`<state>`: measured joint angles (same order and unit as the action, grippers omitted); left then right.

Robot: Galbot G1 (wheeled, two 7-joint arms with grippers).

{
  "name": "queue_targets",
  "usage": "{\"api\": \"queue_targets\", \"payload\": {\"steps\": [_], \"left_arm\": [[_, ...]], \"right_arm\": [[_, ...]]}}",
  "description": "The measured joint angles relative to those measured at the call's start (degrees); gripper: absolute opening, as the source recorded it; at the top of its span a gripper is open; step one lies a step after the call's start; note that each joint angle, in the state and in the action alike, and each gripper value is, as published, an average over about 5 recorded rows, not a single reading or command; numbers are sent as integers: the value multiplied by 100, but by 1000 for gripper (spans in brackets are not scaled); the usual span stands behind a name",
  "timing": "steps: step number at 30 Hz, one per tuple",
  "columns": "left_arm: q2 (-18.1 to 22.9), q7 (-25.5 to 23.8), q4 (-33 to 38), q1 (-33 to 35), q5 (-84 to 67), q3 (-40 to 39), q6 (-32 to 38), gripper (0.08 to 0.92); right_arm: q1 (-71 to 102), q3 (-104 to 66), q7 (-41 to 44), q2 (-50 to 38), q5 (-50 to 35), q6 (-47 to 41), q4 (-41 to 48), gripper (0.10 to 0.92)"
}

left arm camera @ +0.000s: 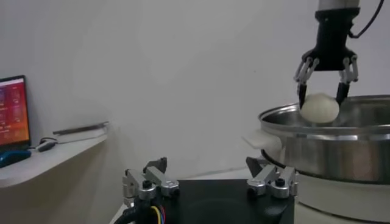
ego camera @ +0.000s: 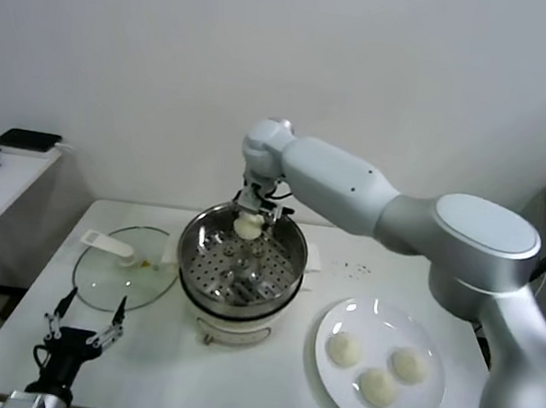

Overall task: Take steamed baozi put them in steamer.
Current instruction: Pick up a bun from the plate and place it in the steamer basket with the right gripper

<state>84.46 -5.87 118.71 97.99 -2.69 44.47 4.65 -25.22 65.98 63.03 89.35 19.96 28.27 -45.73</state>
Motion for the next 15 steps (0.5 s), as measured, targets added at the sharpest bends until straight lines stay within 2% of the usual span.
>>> {"api": "queue_targets", "payload": {"steps": [15], "left_arm": [[-41, 7, 21, 102, -62, 35, 47, 823]], "right_arm": [[262, -237, -4, 227, 443, 182, 449, 680]]}}
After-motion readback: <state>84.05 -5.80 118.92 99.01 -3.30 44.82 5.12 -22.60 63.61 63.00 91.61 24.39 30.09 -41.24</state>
